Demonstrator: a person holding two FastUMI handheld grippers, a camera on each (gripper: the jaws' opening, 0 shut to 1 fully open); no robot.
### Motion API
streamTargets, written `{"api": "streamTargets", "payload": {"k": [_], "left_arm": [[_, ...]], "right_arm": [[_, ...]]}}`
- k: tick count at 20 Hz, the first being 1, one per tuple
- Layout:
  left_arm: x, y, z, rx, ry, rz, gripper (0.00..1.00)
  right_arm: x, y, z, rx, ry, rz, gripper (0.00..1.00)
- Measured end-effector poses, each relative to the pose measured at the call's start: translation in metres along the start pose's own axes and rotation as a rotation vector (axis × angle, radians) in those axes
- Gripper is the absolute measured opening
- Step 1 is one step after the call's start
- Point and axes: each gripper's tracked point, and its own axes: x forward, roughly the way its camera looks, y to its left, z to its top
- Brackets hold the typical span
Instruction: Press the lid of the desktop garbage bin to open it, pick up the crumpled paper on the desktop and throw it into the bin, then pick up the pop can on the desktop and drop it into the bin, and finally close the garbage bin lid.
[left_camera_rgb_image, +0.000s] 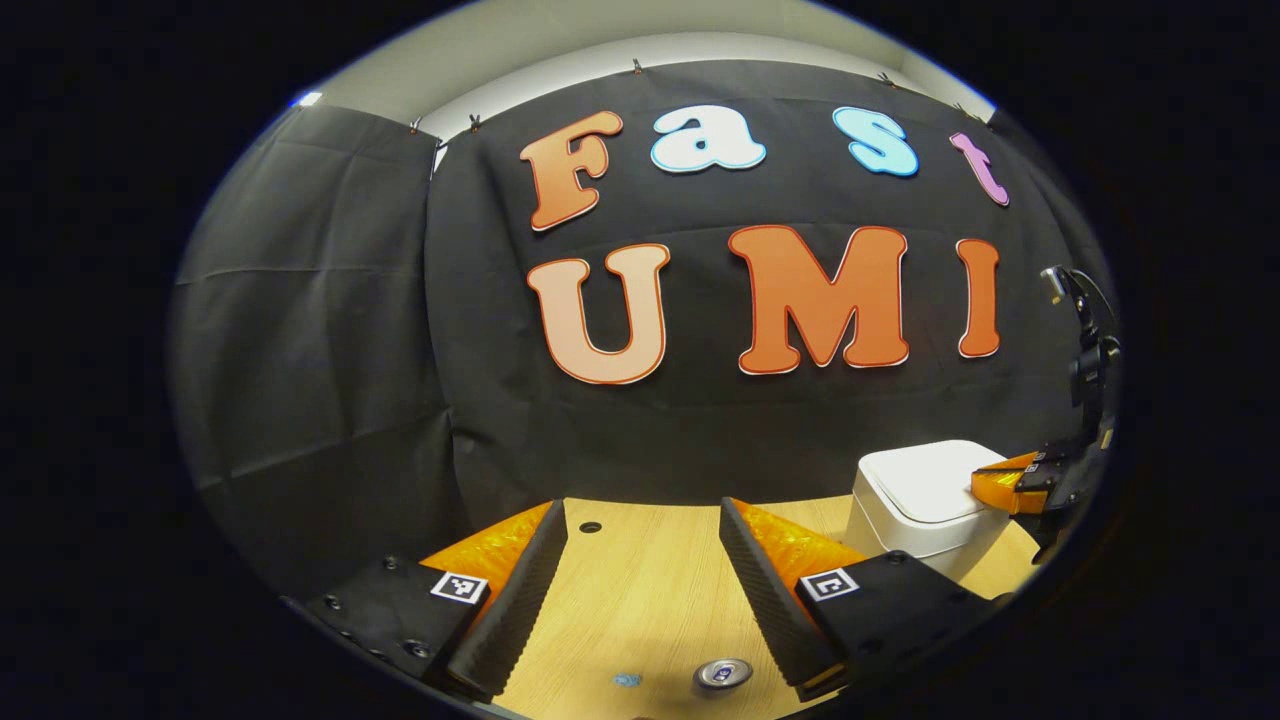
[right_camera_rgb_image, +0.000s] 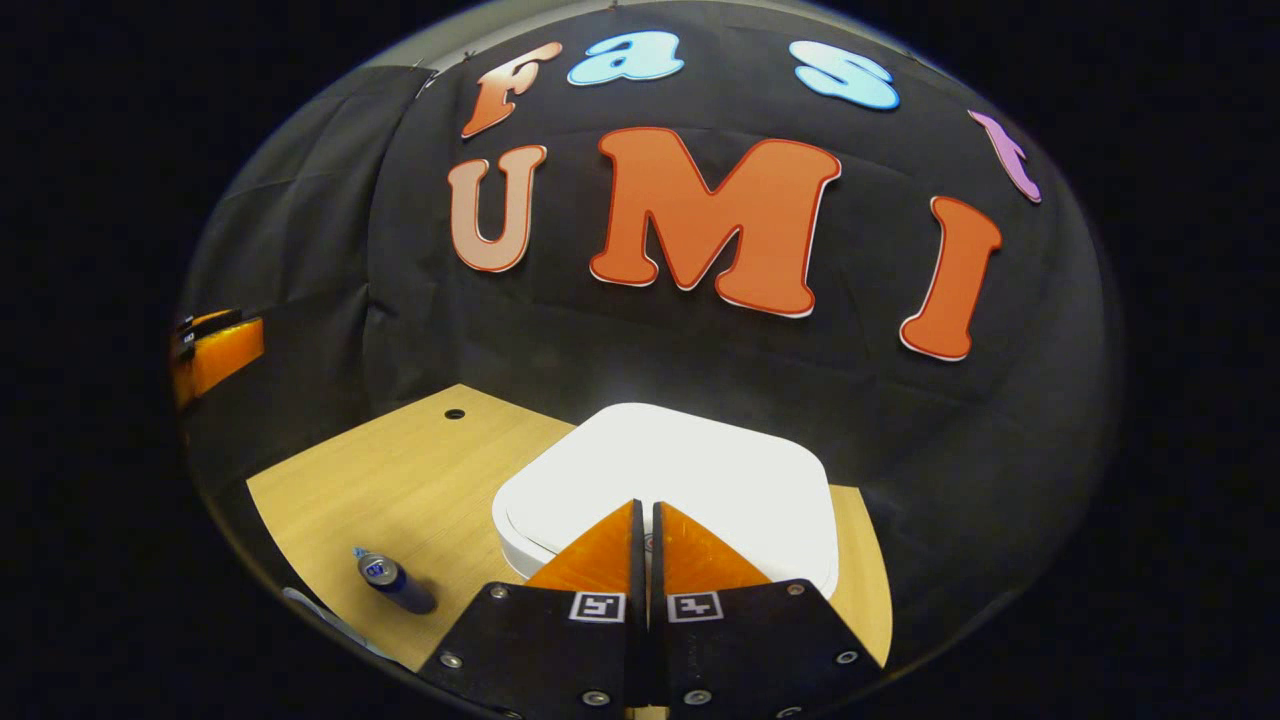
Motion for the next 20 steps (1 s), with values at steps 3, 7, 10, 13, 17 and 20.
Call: {"api": "streamTargets", "payload": {"k": [3, 7, 10, 13, 17, 20], "left_arm": [[0.006, 0.004, -0.002, -0.005, -0.010, -0.025, 0.99], [0.022, 0.019, -0.004, -0.002, -0.016, -0.060, 0.99], [0.031, 0.027, -0.010, -0.021, -0.012, -0.100, 0.99], [0.043, 0.035, -0.017, -0.029, 0.003, -0.138, 1.00], [0.052, 0.042, -0.034, -0.028, 0.036, -0.187, 0.94], [0.063, 0.050, -0.050, -0.016, 0.066, -0.214, 0.99]], "right_arm": [[-0.004, -0.003, 0.014, 0.017, -0.028, -0.035, 0.05], [-0.016, -0.007, 0.041, 0.074, -0.101, -0.109, 0.22], [-0.030, -0.006, 0.063, 0.052, -0.152, -0.152, 0.36], [-0.041, 0.011, 0.086, 0.044, -0.220, -0.155, 0.62], [-0.048, 0.045, 0.093, -0.014, -0.244, -0.137, 0.83], [-0.049, 0.073, 0.082, -0.042, -0.218, -0.114, 0.88]]}}
